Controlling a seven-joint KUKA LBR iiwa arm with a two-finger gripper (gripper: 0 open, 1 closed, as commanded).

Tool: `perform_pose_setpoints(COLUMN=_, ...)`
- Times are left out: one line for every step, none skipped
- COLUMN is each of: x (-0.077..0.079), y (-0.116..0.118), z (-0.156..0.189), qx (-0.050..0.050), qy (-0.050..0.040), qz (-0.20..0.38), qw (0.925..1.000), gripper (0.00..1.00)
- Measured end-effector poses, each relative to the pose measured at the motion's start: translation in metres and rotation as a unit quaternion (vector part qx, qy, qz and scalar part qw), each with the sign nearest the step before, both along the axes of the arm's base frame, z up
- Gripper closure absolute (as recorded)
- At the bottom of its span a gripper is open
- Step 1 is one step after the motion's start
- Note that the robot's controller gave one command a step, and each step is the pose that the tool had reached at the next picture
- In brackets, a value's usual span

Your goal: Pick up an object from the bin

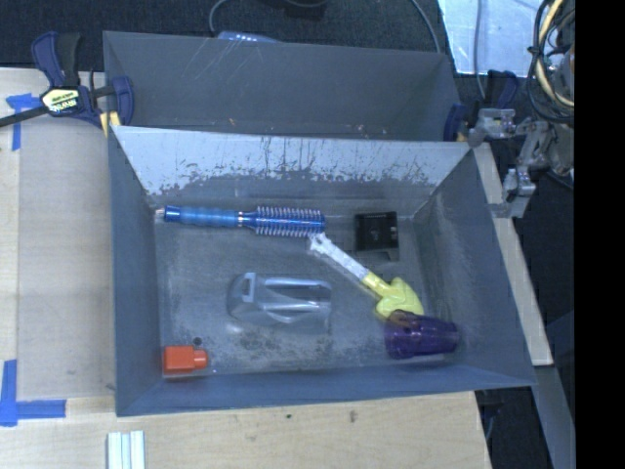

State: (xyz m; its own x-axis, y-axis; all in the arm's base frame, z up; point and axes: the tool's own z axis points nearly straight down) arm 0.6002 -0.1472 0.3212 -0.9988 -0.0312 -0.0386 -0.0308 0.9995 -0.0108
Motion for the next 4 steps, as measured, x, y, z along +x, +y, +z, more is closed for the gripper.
perform_pose_setpoints(x=-0.014, y=0.004, z=-0.048, qx=0.0, qy=0.001, qz=0.009, qw=1.0, gripper=0.0)
perform_pose_setpoints(x=-0.018, y=0.013, z=-0.117, qx=-0.001, qy=-0.0002, qz=0.02, qw=0.9998, gripper=0.0)
perform_pose_setpoints(x=-0.002, y=0.032, z=-0.176, qx=-0.003, qy=-0.0021, qz=0.045, qw=0.999, gripper=0.0)
perform_pose_setpoints(x=0.002, y=0.047, z=-0.235, qx=-0.005, qy=-0.0036, qz=0.096, qw=0.9954, gripper=0.0)
